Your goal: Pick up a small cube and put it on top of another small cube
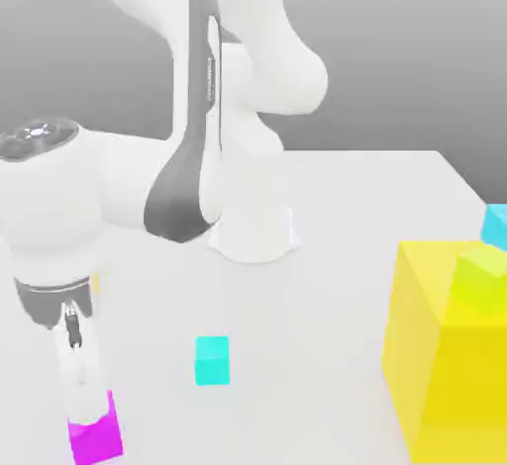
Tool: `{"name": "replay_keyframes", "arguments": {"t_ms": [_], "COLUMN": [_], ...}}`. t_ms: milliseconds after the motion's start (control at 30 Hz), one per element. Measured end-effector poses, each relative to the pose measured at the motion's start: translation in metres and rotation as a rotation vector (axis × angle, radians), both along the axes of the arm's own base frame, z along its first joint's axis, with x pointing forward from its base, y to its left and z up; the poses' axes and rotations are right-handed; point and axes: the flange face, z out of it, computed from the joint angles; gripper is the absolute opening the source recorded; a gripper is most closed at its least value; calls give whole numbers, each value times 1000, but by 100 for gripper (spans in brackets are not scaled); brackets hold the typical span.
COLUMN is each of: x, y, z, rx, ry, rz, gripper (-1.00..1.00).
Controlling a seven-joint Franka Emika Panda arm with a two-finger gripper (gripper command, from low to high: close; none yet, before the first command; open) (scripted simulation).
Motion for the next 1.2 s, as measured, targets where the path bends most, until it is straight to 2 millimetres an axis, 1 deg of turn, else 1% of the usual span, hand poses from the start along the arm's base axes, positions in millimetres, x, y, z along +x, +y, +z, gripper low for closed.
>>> {"name": "replay_keyframes", "arguments": {"t_ms": [33, 67, 233, 267, 300, 367, 433, 467, 533, 567, 633, 667, 733, 767, 833, 900, 933, 967, 1000, 1067, 1100, 1200], "x": [-1, -1, -1, -1, -1, -1, -1, 3, 25, 36, 51, 55, 58, 55, 38, 15, 1, -9, -13, -15, -16, -16], "y": [0, 0, 0, 1, 0, 0, 0, 7, 46, 70, 119, 147, 221, 260, 334, 385, 410, 424, 430, 433, 434, 434], "z": [-14, -25, -25, -31, -27, -7, 18, 32, 65, 83, 115, 131, 165, 185, 222, 255, 271, 276, 270, 245, 233, 233], "rx": [1, 1, 0, 1, 1, 1, 1, 2, 5, 7, 10, 12, 15, 16, 16, 13, 11, 8, 6, 5, 5, 5], "ry": [1, 2, -1, 0, 0, 0, 1, 0, -7, -9, -14, -16, -17, -17, -14, -8, -4, -1, 0, 1, 2, 2], "rz": [-2, -2, -2, -2, -3, -4, -3, 12, 100, 151, 250, 305, 449, 526, 673, 778, 833, 865, 878, 885, 887, 887], "gripper": [0, -100, -100, -100, -100, -100, -100, -100, -100, -100, -100, -100, -100, -100, -100, -100, -100, -100, -100, -100, 100, 100]}}
